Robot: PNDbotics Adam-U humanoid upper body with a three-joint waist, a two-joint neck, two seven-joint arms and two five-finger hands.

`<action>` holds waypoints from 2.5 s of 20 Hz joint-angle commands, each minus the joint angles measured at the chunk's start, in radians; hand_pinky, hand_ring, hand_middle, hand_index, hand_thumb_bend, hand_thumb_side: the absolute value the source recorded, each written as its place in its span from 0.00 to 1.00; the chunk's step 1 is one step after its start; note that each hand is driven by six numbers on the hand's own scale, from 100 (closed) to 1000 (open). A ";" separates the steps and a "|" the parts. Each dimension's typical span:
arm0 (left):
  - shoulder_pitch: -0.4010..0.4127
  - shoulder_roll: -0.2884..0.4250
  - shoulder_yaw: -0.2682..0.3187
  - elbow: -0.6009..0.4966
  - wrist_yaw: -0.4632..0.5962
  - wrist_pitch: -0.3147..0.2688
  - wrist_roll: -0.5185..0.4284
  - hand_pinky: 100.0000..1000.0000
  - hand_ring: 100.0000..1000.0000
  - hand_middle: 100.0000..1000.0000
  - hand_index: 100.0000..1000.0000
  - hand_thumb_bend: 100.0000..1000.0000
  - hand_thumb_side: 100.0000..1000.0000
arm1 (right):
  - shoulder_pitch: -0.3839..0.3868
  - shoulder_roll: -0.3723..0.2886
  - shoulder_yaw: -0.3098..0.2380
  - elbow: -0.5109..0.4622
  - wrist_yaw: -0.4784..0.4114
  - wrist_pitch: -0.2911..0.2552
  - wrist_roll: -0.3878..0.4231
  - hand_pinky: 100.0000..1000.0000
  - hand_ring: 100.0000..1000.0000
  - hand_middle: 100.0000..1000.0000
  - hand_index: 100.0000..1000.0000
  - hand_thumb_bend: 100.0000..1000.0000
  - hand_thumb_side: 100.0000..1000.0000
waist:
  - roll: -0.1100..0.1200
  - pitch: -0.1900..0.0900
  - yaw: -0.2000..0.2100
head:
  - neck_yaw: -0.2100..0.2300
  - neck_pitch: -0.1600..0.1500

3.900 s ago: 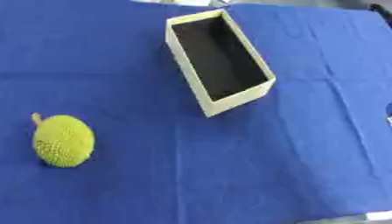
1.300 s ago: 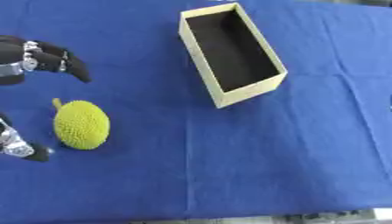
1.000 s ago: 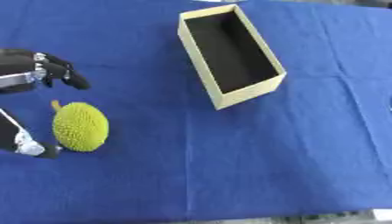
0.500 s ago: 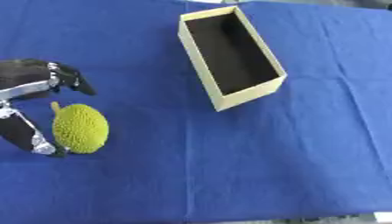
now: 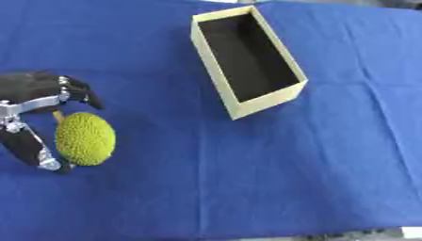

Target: Pick up objects on the table and place them in the box.

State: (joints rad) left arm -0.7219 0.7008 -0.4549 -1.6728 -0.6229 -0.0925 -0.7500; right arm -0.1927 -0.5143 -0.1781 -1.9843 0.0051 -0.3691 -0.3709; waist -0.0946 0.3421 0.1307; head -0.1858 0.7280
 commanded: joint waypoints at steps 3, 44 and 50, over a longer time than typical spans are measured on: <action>-0.016 -0.002 -0.002 0.030 -0.043 -0.015 0.008 0.65 0.79 0.72 0.82 0.76 0.03 | -0.004 -0.017 -0.008 -0.016 -0.008 -0.002 -0.002 0.81 0.82 0.62 0.80 0.00 0.53 | 0.004 -0.017 -0.002 | 0.002 -0.011; -0.092 -0.014 0.047 -0.133 0.058 0.021 0.285 0.30 0.42 0.43 0.46 0.19 0.02 | 0.008 -0.016 -0.014 -0.016 -0.009 -0.003 -0.015 0.81 0.82 0.63 0.80 0.00 0.53 | 0.015 -0.026 -0.009 | 0.004 -0.036; -0.118 -0.030 0.047 -0.134 0.051 0.015 0.307 0.29 0.41 0.42 0.46 0.19 0.01 | 0.006 -0.018 -0.015 -0.016 -0.009 -0.004 -0.017 0.81 0.82 0.63 0.80 0.00 0.53 | 0.018 -0.027 -0.009 | 0.005 -0.043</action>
State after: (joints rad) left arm -0.8184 0.6634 -0.4286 -1.7885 -0.5699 -0.0768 -0.4537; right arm -0.1795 -0.5057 -0.1799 -1.9843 -0.0017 -0.3732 -0.3837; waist -0.0817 0.3389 0.1231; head -0.1837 0.6988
